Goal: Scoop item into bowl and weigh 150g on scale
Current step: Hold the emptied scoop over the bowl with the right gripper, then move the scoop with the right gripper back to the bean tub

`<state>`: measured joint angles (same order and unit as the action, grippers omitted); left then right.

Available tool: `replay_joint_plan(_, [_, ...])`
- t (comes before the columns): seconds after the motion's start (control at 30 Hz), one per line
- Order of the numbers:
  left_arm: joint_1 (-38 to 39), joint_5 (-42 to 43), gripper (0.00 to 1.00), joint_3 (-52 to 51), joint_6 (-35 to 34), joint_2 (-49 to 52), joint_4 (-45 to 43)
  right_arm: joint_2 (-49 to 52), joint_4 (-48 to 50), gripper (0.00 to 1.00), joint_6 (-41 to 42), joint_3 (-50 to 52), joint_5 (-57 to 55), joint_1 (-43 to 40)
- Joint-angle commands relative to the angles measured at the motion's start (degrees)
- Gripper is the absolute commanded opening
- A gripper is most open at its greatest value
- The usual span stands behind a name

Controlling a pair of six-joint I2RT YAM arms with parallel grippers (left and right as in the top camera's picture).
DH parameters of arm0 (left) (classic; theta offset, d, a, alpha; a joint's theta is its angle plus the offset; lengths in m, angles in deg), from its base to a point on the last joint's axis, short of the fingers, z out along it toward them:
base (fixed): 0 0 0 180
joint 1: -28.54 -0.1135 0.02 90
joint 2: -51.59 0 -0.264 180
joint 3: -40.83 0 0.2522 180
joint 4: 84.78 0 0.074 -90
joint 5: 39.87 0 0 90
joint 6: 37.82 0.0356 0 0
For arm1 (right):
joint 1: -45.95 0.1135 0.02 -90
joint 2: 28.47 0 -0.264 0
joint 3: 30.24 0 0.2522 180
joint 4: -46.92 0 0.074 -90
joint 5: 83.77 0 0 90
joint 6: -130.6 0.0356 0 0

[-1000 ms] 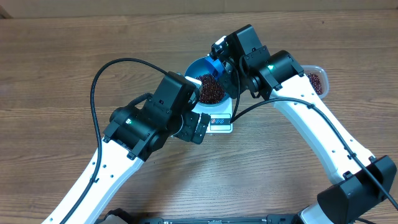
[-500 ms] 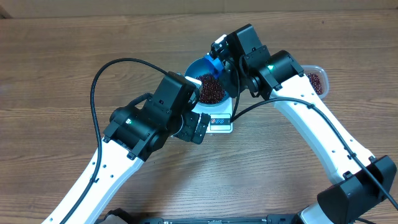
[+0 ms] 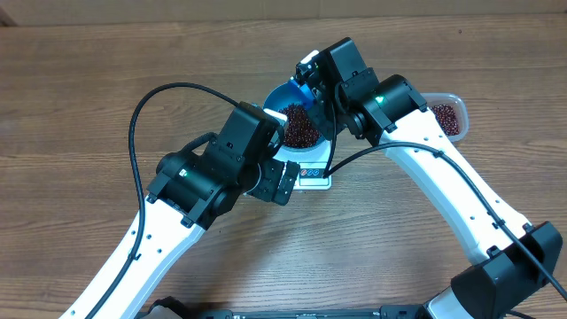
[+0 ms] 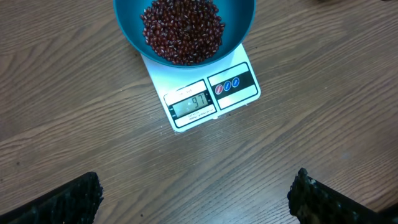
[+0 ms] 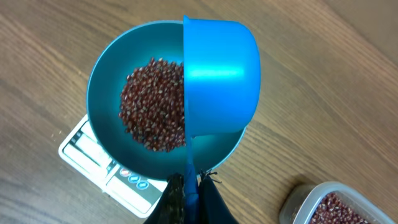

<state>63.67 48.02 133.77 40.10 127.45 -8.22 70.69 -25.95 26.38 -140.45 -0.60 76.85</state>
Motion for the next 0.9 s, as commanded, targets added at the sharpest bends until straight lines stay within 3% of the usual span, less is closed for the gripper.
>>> replay_joint_plan(0.0, [-0.3, 0.2, 1.0, 0.2, -0.6, -0.2, 0.0, -2.4, -1.0, 0.04, -2.9, -1.9, 1.6, 0.4])
replay_joint_plan(0.33, [-0.3, 0.2, 0.99, 0.2, -0.6, -0.2, 0.0, -2.4, -1.0, 0.04, -0.9, -1.9, -1.0, 0.6])
replay_joint_plan(0.47, [-0.3, 0.2, 1.0, 0.2, -0.6, -0.2, 0.0, -2.9, -0.1, 0.04, 6.1, -1.9, -3.9, -0.7])
replay_joint_plan(0.67, [-0.3, 0.2, 1.0, 0.2, -0.6, -0.2, 0.0, -8.4, 1.2, 0.04, 15.6, -1.9, -3.5, -7.9])
replay_joint_plan(0.87, [-0.3, 0.2, 1.0, 0.2, -0.6, -0.2, 0.0, -12.0, -1.0, 0.04, 17.5, -1.9, -3.7, -17.6])
